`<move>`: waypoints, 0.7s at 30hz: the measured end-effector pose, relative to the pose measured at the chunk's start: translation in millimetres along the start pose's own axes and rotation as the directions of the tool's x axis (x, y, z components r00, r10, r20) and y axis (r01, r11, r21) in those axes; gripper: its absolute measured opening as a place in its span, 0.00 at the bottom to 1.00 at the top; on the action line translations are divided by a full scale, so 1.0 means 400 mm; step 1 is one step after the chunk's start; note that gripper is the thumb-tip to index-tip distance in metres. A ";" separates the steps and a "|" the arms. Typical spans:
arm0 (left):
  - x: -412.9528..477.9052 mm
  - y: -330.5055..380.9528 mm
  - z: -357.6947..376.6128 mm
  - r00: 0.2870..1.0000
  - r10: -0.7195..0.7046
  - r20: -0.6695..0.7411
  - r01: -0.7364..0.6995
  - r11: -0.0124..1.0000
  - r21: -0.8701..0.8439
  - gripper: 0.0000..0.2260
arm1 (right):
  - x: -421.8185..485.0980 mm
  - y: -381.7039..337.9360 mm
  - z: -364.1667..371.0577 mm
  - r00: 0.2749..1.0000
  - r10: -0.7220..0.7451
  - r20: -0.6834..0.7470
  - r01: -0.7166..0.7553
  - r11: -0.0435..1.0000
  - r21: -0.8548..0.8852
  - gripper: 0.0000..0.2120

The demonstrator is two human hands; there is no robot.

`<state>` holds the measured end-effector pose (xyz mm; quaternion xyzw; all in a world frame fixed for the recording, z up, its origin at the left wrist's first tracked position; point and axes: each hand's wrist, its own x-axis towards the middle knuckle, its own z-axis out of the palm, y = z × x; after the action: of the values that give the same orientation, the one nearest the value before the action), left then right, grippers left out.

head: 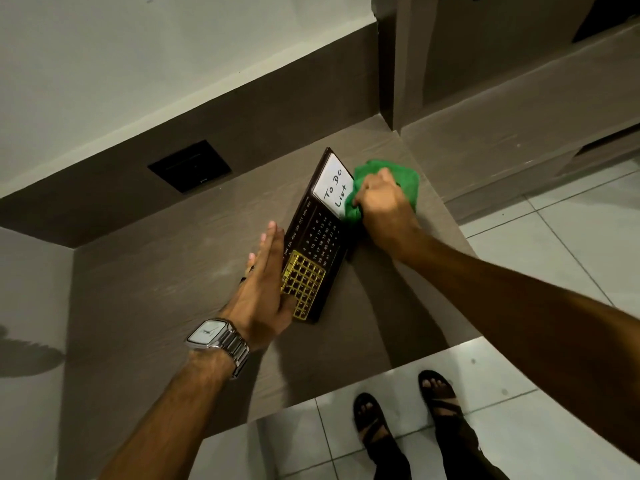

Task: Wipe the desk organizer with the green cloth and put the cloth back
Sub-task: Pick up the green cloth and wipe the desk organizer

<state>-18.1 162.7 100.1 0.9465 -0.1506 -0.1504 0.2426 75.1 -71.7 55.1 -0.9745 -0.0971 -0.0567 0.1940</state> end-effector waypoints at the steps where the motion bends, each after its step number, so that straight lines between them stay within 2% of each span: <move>1: -0.001 -0.003 -0.001 1.000 -0.012 -0.010 0.012 1.000 0.002 0.49 | -0.022 -0.022 0.011 1.000 0.003 0.019 -0.002 1.000 -0.017 0.09; 3: -0.002 -0.010 0.005 1.000 -0.008 -0.006 0.008 1.000 0.017 0.48 | -0.107 -0.080 0.043 0.993 -0.089 0.080 0.087 0.996 0.025 0.08; 5: -0.002 -0.005 0.003 1.000 -0.024 0.000 0.024 0.999 0.026 0.48 | -0.215 -0.149 0.063 0.946 -0.276 0.172 0.268 0.961 0.072 0.08; 7: 0.000 -0.005 0.004 1.000 -0.024 0.001 0.024 0.999 0.027 0.49 | -0.239 -0.154 0.063 0.914 -0.353 0.201 0.340 0.936 0.095 0.09; 12: 0.000 0.004 0.003 1.000 -0.026 -0.005 0.026 1.000 0.003 0.49 | -0.030 -0.015 0.009 0.996 -0.078 0.048 0.077 0.997 0.018 0.07; 16: -0.007 0.016 0.002 0.999 -0.031 -0.026 0.030 0.999 -0.022 0.48 | -0.054 0.002 -0.006 0.997 -0.078 -0.029 0.077 0.996 -0.033 0.10; 18: -0.011 0.020 0.002 0.999 -0.016 -0.042 0.016 1.000 -0.016 0.48 | -0.078 0.009 -0.006 1.000 -0.007 -0.009 0.007 1.000 -0.008 0.13; 21: -0.010 0.019 0.001 0.999 -0.016 -0.040 0.015 1.000 -0.009 0.48 | -0.086 0.021 0.004 0.996 0.043 0.077 -0.046 0.998 0.036 0.24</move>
<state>-23.5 157.7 104.4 0.9494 -0.1376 -0.1339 0.2486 43.2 -84.4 45.6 -0.9740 -0.0840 -0.0131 0.2099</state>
